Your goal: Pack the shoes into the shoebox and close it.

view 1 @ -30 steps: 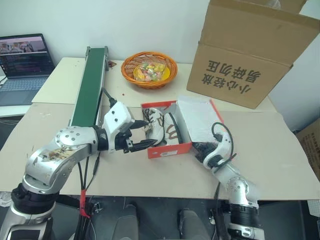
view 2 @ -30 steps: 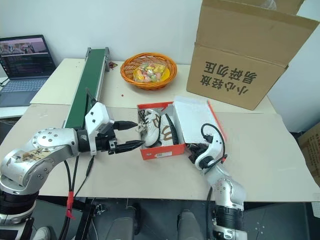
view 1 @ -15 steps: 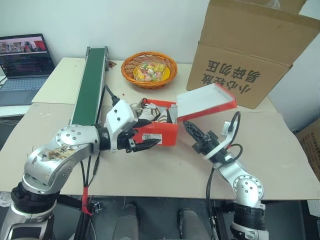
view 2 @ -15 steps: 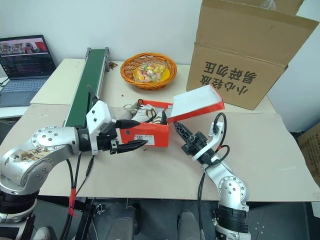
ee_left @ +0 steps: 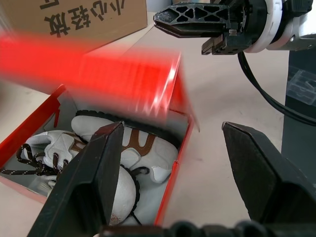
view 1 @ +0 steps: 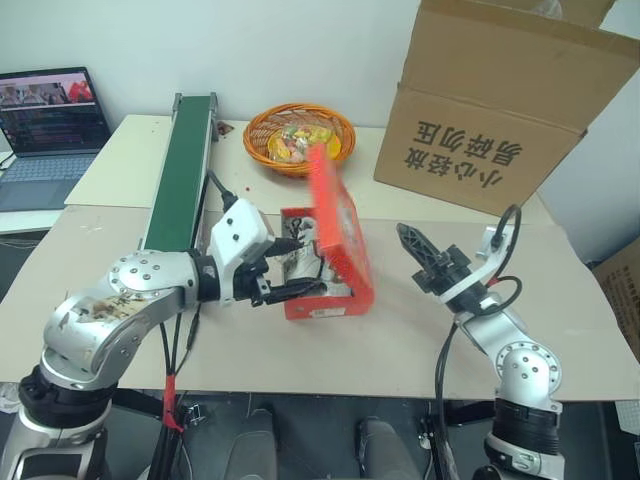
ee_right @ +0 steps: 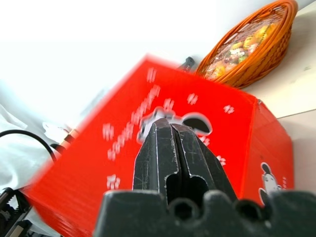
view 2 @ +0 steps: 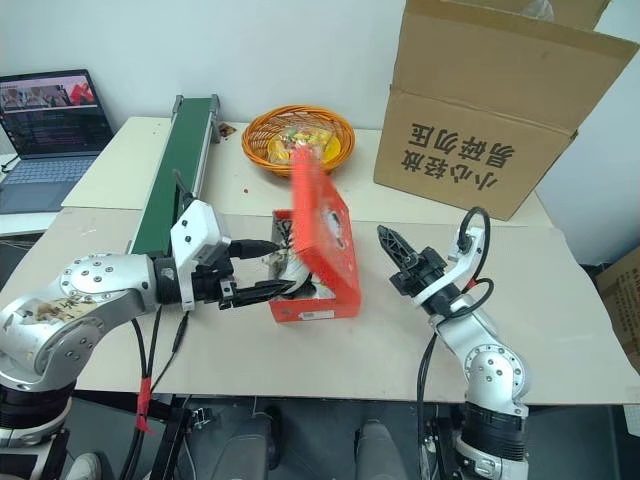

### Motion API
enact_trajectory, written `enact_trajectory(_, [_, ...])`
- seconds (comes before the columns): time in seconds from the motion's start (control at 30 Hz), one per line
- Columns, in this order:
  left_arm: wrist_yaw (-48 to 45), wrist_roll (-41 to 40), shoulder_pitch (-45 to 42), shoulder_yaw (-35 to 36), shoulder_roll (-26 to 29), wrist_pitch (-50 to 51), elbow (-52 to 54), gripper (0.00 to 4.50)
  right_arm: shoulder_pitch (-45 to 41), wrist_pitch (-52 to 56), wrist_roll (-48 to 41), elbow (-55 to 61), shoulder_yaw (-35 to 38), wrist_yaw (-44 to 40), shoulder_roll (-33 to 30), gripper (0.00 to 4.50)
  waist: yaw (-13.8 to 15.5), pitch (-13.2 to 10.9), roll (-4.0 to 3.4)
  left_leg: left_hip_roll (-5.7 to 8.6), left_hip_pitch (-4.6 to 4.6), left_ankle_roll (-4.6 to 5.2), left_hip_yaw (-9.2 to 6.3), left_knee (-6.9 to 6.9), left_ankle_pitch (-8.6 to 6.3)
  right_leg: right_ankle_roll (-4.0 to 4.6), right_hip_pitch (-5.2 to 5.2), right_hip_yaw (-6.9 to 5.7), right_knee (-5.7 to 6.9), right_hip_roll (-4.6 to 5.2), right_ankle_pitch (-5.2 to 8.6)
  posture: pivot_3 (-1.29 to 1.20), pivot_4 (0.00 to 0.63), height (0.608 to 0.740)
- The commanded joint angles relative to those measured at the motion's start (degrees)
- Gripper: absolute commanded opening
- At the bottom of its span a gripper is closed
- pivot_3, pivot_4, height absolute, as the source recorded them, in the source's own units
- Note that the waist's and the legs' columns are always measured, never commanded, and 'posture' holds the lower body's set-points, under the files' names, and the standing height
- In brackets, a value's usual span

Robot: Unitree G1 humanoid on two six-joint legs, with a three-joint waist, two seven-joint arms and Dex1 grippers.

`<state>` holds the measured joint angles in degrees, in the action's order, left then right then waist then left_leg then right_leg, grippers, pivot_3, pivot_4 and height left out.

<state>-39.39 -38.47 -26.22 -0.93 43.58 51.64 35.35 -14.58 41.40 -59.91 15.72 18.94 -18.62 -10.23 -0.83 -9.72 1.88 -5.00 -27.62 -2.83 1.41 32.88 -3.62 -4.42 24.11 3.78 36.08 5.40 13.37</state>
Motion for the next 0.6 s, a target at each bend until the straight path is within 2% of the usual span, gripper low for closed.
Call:
enact_trajectory(0.03, [0.4,-1.0,-0.5,1.7,0.5,0.3,2.2,3.39,0.3,-0.1,-2.4,3.0,0.7,-0.5,-1.7,0.03,0.0,0.0,0.0,0.0,0.0,0.0,0.0,0.0,0.0,0.0,0.0,0.0,0.0,0.0,0.0,0.0,0.15,0.721])
enact_trajectory(0.23, [0.3,-1.1,-0.4,2.6,1.6,0.6,2.8,3.39,0.0,0.3,-0.6,1.7,-1.5,0.7,-2.6,0.03,0.0,0.0,0.0,0.0,0.0,0.0,0.0,0.02,0.0,0.0,0.0,0.0,0.0,0.0,0.0,0.0,0.15,0.721])
enact_trajectory(0.37, [-0.6,-1.5,1.1,7.1,5.0,0.4,2.1,3.39,-2.3,3.1,3.4,4.1,-9.5,-1.6,-5.6,0.03,-0.3,0.0,0.0,0.0,0.0,0.0,0.0,0.02,0.0,0.0,0.0,0.01,0.0,0.0,0.0,0.0,0.15,0.721])
enact_trajectory(0.43, [-0.4,-1.3,1.6,9.1,6.3,0.4,1.0,3.39,-5.9,3.7,5.9,5.5,-14.6,-3.5,-6.9,0.03,-0.5,0.0,0.0,0.0,0.01,0.0,0.0,0.0,0.0,0.01,0.04,0.02,0.01,-0.01,0.0,0.0,0.15,0.721])
enact_trajectory(0.5, [-0.3,-0.6,1.8,9.8,7.2,0.0,0.1,3.39,-11.0,3.8,5.5,5.3,-16.6,-4.4,-6.2,0.03,-0.8,0.0,0.0,-0.01,0.01,0.0,0.0,0.0,0.0,0.01,0.06,0.02,0.04,-0.02,0.0,0.0,0.15,0.721])
enact_trajectory(0.6, [0.3,-0.7,1.6,9.8,7.0,0.0,0.3,3.39,-22.5,3.3,7.7,0.7,-19.0,-5.5,-4.7,0.03,-0.6,0.0,-0.01,-0.02,0.01,0.0,-0.01,0.03,0.0,0.0,0.04,0.01,0.03,-0.02,0.01,0.0,0.15,0.721])
